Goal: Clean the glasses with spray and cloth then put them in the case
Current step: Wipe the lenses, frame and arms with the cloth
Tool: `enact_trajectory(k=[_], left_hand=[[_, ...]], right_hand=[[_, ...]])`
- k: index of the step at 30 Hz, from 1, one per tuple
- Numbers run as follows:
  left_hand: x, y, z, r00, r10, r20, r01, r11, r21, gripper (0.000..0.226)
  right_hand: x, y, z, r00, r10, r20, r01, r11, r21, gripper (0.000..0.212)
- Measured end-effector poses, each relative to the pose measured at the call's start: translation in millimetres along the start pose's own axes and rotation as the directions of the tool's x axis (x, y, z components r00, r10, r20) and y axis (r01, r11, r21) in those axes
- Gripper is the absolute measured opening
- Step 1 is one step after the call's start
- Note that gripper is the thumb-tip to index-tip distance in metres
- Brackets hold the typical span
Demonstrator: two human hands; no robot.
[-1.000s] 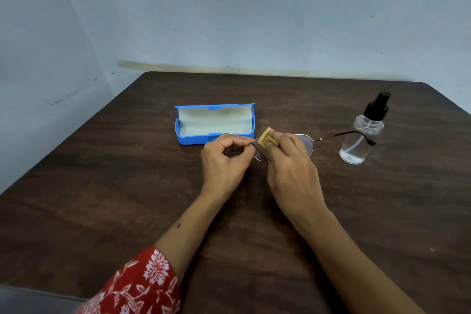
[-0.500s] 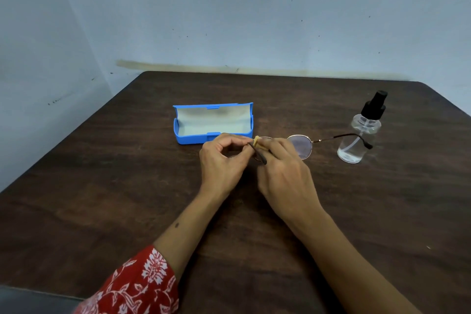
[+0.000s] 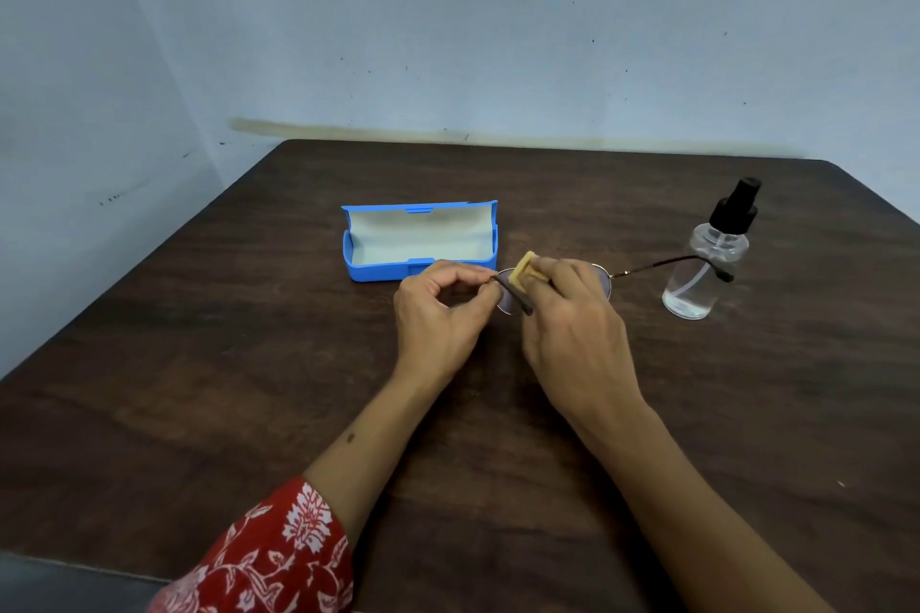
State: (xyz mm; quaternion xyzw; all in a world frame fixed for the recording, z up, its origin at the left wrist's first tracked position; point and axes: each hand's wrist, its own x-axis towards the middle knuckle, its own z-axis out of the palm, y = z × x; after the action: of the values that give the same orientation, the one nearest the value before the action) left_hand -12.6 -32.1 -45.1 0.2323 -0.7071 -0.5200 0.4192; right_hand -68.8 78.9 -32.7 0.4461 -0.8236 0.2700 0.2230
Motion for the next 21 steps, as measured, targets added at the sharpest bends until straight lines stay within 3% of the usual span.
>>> enact_trajectory(k=[4,8,14,18,21], left_hand=[[-0.1,-0.5,-0.1,1.000,-0.006,0.003,0.006,1.000,-0.016,0.010],[-0.8,-0.6,0.7,1.000,-0.007,0.001,0.007,1.000,-0.016,0.014],[0.0,-1.3,-0.1,1.000,-0.011,-0.003,0.011,1.000,-0.021,0.013],[-0.3,-1.3,0.6,1.000,-0.020,-0.008,0.020,1.000,-0.020,0.017],[-0.1,-1.3,0.9,1.000,-0.014,-0.009,0.014,1.000,-0.017,0.018]], right_hand=[[-5.1,-5.3,3.5,0.994,-0.094,0.062,0.093,0.995,0.020,0.028],[-0.9,-1.4,0.9,0.999,0.002,0.035,-0.002,1.000,0.001,0.022],[-7.3,-8.4,3.0,0.993,-0.092,0.070,0.096,0.994,-0.056,0.024],[-1.1,-3.6,-1.1,0.996,0.032,0.082,-0.027,0.998,-0.061,0.027],[-4.0,-6.2,0.0,0.998,-0.015,0.063,0.018,0.999,-0.050,0.025]])
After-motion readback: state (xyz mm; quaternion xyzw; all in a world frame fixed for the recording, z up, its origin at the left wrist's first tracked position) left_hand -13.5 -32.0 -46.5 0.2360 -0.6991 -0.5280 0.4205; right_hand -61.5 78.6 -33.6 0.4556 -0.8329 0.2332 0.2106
